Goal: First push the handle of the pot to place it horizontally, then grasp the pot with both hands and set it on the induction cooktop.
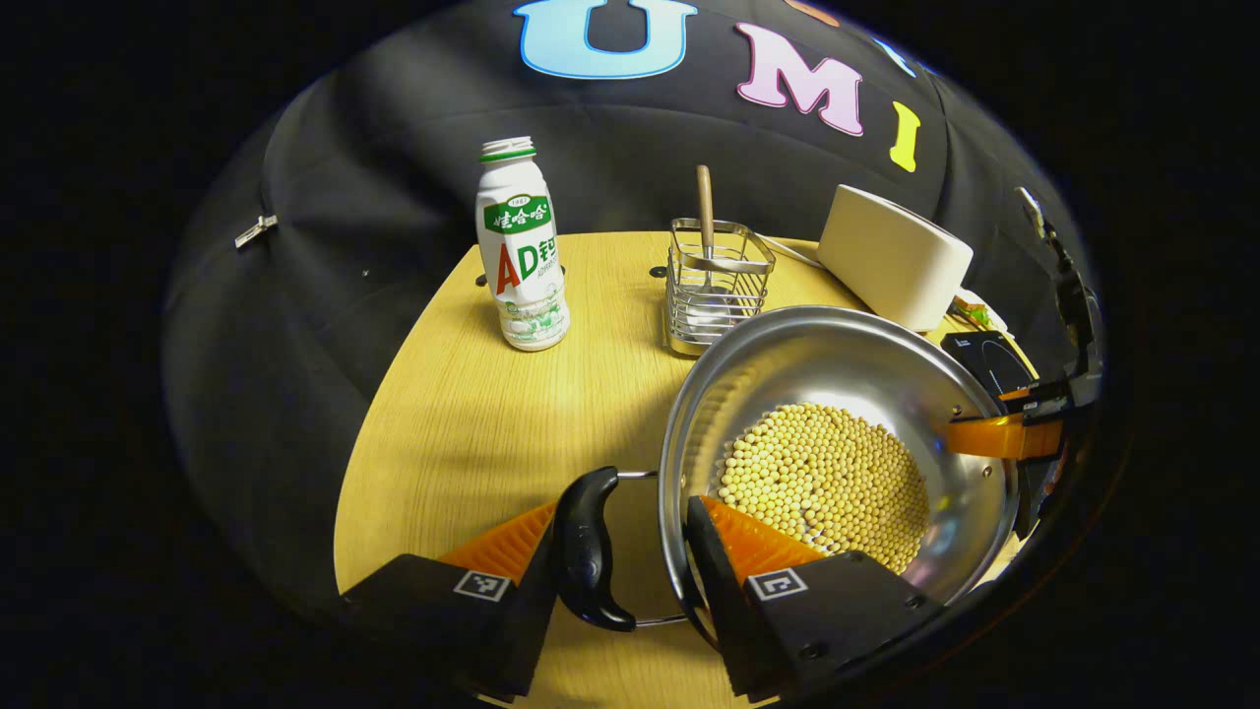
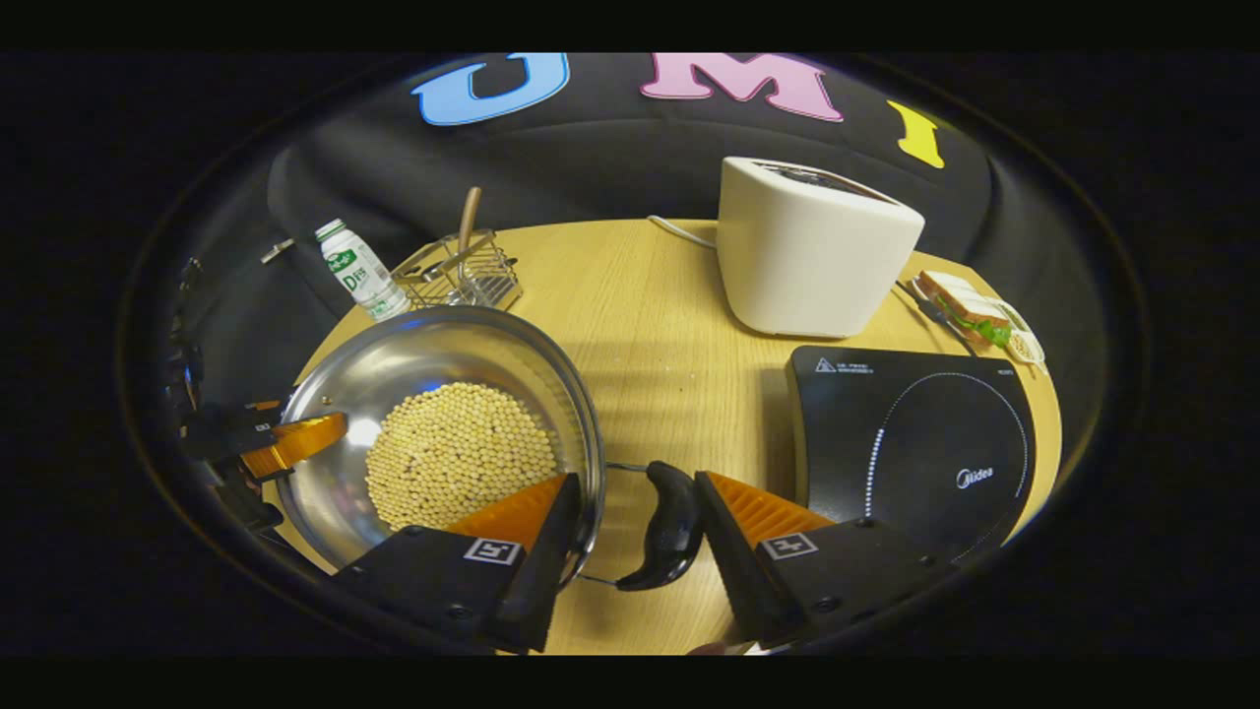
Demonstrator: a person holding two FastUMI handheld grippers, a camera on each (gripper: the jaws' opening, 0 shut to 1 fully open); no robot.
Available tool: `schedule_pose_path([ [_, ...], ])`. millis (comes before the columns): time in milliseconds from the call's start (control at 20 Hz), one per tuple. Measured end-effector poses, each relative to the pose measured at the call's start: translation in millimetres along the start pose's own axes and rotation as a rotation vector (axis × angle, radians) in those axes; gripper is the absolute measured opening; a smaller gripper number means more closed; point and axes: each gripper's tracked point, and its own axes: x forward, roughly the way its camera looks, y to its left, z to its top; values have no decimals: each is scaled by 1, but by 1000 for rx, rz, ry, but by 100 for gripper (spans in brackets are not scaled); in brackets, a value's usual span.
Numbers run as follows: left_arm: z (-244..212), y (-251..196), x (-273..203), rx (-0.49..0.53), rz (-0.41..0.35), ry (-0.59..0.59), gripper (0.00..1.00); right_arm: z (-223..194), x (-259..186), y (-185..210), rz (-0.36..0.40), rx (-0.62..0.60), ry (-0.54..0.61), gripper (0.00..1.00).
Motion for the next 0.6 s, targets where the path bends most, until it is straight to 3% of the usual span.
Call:
schedule_pose_path([
  [150, -5, -1, 1, -2, -8, 17, 71, -3, 1, 0, 20, 23, 17, 68],
  [300, -6, -3, -2, -14, 0, 27, 66, -1, -1, -1, 33, 29, 26, 61],
  [350, -7, -4, -4, -28, 3, 27, 65, -3, -2, -2, 31, 12, 25, 55],
  [400, -11, -5, -8, -48, 6, 31, 63, -4, -4, -2, 32, -1, 28, 59],
  [600, -7, -8, -41, -72, 31, -1, 60, -2, -30, 1, 58, -25, -5, 59],
])
